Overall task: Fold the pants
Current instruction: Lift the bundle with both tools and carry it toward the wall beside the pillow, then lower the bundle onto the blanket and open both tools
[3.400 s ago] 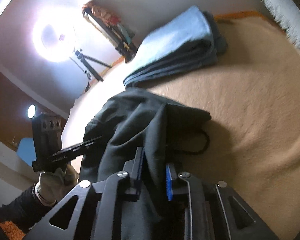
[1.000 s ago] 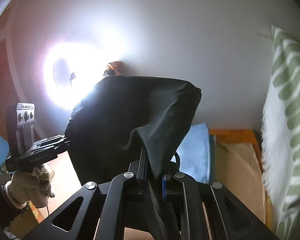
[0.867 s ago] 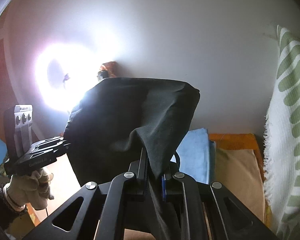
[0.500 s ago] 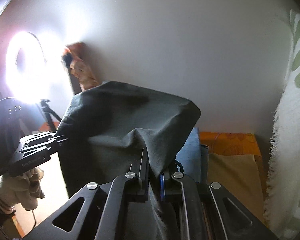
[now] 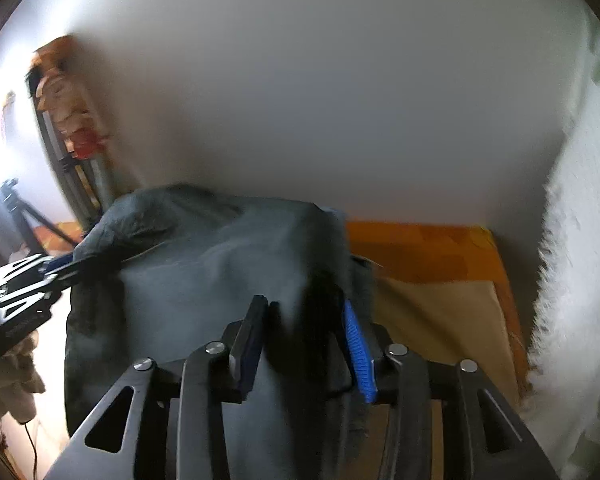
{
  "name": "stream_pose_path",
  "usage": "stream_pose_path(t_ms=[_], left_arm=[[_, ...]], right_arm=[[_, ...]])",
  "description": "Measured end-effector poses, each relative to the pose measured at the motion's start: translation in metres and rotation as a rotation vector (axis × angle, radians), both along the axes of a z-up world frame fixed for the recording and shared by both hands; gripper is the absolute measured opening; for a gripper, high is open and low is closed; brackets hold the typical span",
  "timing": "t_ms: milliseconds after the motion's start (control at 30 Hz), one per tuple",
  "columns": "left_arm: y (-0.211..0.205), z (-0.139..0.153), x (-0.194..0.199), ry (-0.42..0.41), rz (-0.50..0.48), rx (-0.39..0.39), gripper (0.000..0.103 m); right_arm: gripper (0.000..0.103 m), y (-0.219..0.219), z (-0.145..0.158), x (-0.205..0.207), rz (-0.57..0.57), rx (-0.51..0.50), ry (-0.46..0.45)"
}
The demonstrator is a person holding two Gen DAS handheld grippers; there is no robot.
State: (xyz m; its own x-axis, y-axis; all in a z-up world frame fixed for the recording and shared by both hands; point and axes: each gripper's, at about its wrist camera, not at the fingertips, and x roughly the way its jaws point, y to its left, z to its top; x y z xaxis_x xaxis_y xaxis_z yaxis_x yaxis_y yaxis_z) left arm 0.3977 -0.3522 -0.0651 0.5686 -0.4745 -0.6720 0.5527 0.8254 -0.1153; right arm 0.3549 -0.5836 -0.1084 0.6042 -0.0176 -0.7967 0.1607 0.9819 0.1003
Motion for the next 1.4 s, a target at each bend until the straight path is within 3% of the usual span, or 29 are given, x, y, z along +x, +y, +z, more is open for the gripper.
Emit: stream_pose_path(t_ms=[333,633,967,1100,1400], left_arm=[[0.028,0.023,-0.025,-0.015,-0.024,-0.005,0.048],[0.053,0.045,-0.071,-0.021,-0.04,-0.033,0.053],[0.062,0.071,-0.145,-0.072,-0.066,-0.032,0.059],[0.069,0.083,-0.183,-0.083,-0.087,-0.071,0.06],[0.087,0.096,-0.257,-0.129,-0.081,-0.109,0.076]], right_arm=[[0.042,0.001,0.001,-0.034,-0.041,-0.043,0.03],[0.055,0.018,0.036,-0.079,-0.054,-0.033,-0.041],[0.069,0.057,0.075,-0.147,-0.012,-0.055,-0.115],[0.072,0.071,0.086,-0.18,-0.004,-0.038,-0.139],[0.085,0.102,0.108,-0.257,-0.018,-0.047,-0.198]])
